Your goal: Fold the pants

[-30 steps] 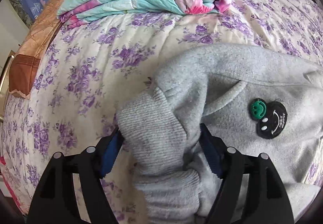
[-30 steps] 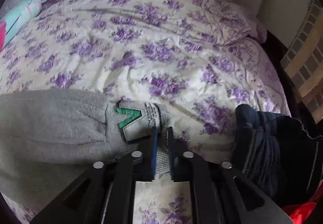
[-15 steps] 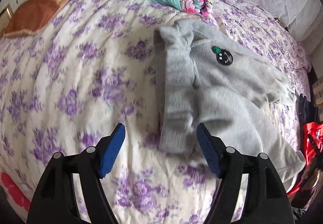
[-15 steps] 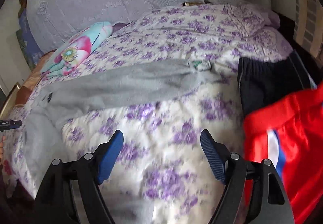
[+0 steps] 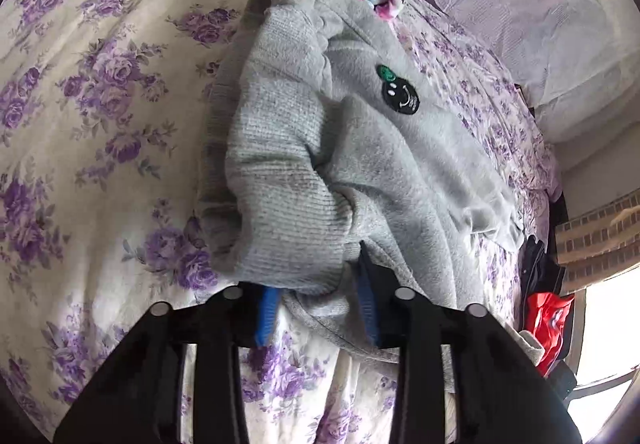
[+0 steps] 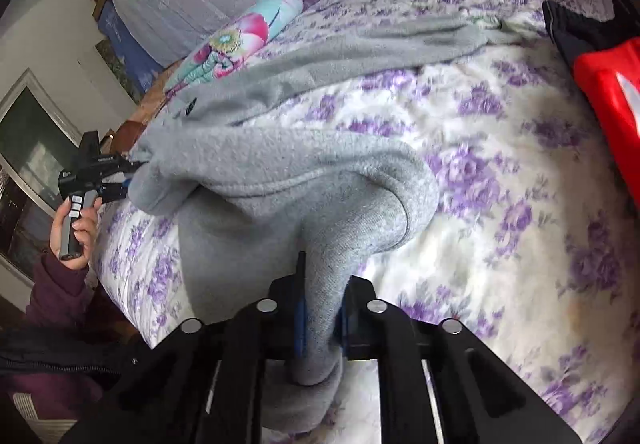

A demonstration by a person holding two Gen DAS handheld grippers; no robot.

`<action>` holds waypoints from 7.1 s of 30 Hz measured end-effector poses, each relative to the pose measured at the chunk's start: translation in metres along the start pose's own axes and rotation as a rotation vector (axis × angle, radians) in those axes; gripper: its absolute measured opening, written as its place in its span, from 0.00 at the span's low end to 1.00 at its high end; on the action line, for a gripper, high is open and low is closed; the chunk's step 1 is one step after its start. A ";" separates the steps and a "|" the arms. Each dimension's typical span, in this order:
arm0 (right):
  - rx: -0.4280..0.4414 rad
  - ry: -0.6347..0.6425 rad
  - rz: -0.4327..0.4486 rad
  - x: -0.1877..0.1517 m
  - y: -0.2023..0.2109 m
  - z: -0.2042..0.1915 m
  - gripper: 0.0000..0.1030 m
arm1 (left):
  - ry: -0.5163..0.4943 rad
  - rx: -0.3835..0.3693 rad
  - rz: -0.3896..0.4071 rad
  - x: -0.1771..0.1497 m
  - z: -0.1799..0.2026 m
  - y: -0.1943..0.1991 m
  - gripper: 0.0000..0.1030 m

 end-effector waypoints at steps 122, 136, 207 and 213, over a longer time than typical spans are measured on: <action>0.014 0.725 -0.320 0.212 -0.217 -0.122 0.07 | -0.224 0.308 0.094 0.104 0.009 0.007 0.31; 0.263 0.593 -0.200 0.002 -0.059 -0.183 0.07 | -0.006 -0.036 -0.026 -0.031 -0.005 0.091 0.87; -0.165 -0.345 0.269 -0.109 0.074 0.037 0.39 | -0.451 0.024 0.093 -0.172 0.050 0.024 0.79; -0.210 -0.368 0.375 -0.098 0.109 0.051 0.76 | -0.466 0.053 0.090 -0.175 0.051 0.024 0.79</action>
Point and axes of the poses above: each gripper's, at about its wrist camera, not at the fingertips, and y roughly against the way its jaws point, z to its right, x to its top, the point moved 10 cm from there along -y, roughly the way its jaws point, and after that the axes turned 5 degrees about x, right-handed, at the moved point
